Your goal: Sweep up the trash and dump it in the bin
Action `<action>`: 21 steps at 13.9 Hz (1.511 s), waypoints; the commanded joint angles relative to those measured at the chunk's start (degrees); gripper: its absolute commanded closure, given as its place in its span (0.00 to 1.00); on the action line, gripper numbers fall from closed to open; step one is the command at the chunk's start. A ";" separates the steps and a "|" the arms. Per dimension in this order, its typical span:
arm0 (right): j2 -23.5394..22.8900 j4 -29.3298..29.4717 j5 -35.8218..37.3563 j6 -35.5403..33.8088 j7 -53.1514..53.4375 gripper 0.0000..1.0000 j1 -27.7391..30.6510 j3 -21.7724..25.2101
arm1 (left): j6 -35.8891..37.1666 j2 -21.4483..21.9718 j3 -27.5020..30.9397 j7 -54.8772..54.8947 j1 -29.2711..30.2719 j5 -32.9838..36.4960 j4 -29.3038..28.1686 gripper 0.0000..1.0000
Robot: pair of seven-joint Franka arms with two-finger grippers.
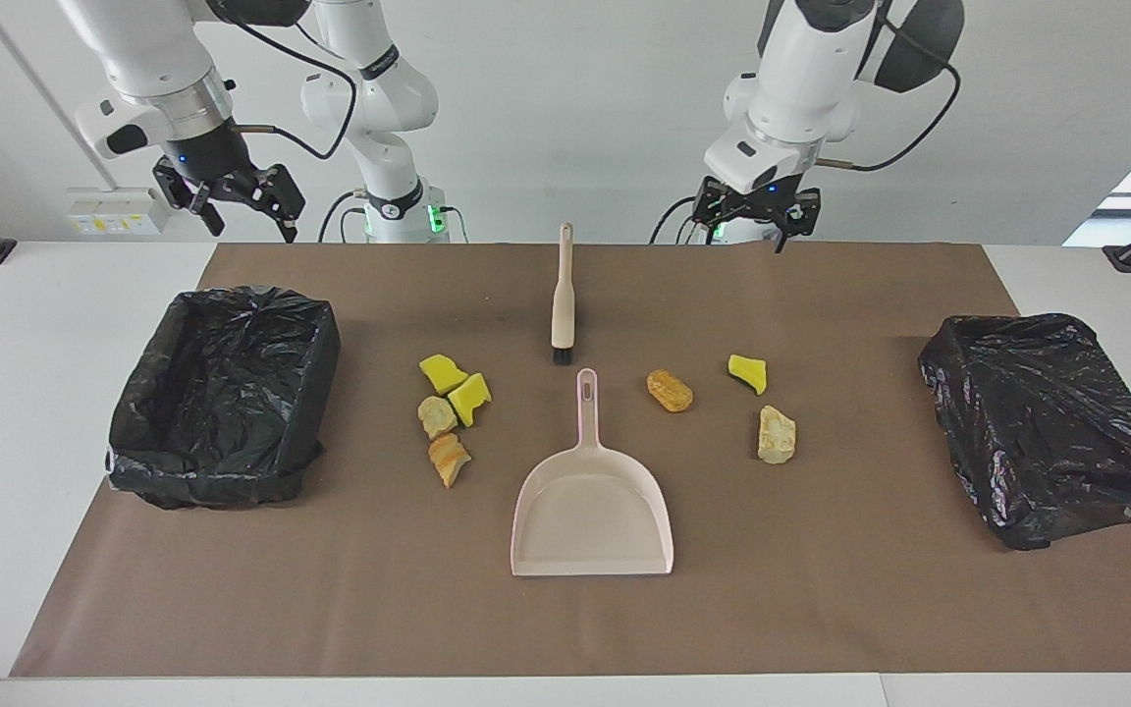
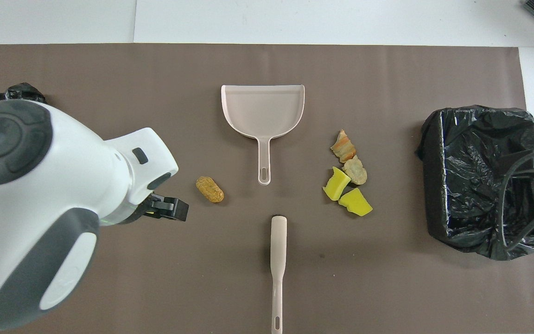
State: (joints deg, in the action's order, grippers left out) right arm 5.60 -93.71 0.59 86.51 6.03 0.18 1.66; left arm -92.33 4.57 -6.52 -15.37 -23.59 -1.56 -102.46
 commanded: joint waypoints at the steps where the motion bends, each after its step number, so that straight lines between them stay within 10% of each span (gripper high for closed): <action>1: 1.52 -1.83 -0.24 0.76 -1.81 0.00 0.78 -0.25 | -7.67 3.43 1.16 -3.78 -5.05 -0.99 -8.18 0.00; 10: -0.49 -4.64 0.02 2.86 1.34 0.00 -3.33 -0.51 | -28.06 -1.67 1.07 -21.27 -23.33 -1.25 -21.72 0.00; 21: -31.78 24.45 -1.99 6.28 24.99 0.00 -19.69 -1.12 | -38.28 -7.30 1.16 -27.79 -33.19 -2.22 -27.35 0.00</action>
State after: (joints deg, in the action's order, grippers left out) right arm -20.17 -76.28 0.40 92.05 28.96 -19.34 0.92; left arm -129.38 -3.14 -6.54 -42.64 -55.58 -3.04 -129.02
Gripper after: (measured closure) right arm 0.000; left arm 0.000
